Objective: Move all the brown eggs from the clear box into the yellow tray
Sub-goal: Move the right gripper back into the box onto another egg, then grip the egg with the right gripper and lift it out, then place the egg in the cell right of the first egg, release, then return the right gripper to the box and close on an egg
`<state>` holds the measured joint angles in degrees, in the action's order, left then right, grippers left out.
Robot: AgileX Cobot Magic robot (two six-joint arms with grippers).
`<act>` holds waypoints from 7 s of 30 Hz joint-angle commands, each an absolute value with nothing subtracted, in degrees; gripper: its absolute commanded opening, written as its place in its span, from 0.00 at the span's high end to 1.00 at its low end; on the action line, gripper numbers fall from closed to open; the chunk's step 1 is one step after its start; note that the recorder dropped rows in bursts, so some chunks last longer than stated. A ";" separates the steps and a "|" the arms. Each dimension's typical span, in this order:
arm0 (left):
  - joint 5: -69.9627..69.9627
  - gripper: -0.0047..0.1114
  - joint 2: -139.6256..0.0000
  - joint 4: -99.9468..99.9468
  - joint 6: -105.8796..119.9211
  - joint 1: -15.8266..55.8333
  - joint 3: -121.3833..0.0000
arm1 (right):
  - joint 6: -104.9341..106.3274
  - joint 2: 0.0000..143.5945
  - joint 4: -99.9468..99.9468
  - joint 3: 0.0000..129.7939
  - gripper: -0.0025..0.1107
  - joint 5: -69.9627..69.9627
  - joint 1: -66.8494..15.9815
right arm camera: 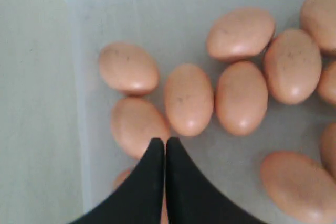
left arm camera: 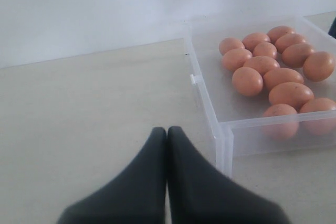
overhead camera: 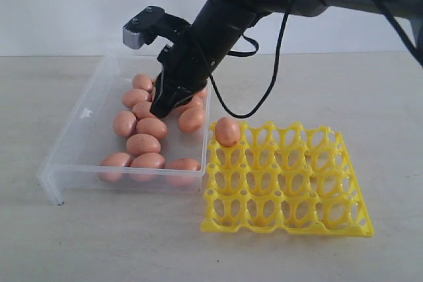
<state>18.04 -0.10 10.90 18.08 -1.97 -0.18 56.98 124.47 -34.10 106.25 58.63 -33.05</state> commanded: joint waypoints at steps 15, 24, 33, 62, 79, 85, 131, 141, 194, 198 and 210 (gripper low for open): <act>17.79 1.00 0.00 11.32 17.56 -1.47 0.00 | 56.62 131.44 -22.98 106.91 0.54 39.38 -40.55; 17.79 1.00 0.00 11.32 17.56 -1.47 0.00 | 55.87 132.68 -20.23 106.91 0.44 42.19 -40.55; 17.79 1.00 0.00 11.32 17.56 -1.47 0.00 | 56.77 134.54 -20.22 106.91 0.44 41.37 -40.55; 17.79 1.00 0.00 11.32 17.56 -1.47 0.00 | 45.94 132.67 -25.06 106.91 0.98 36.14 -40.55; 17.79 1.00 0.00 11.32 17.56 -1.47 0.00 | 42.78 98.69 -42.39 59.98 0.98 -20.41 -40.68; 17.79 1.00 0.00 11.32 17.56 -1.47 0.00 | 7.57 92.66 -30.65 34.82 0.98 -53.92 -37.92; 17.79 1.00 0.00 11.32 17.56 -1.47 0.00 | -43.40 115.97 68.33 52.08 0.98 -44.68 -11.92; 17.79 1.00 0.00 11.32 17.56 -1.47 0.00 | -37.94 115.97 64.03 52.08 0.82 -44.68 -11.92; 17.79 1.00 0.00 11.32 17.56 -1.47 0.00 | -89.36 80.50 93.52 56.13 0.98 0.43 -33.02; 17.79 1.00 0.00 11.32 17.56 -1.47 0.00 | -92.77 86.26 93.39 60.81 0.98 -4.07 -35.14; 17.79 1.00 0.00 11.32 17.56 -1.47 0.00 | -46.56 91.07 99.95 64.73 0.98 20.81 -50.85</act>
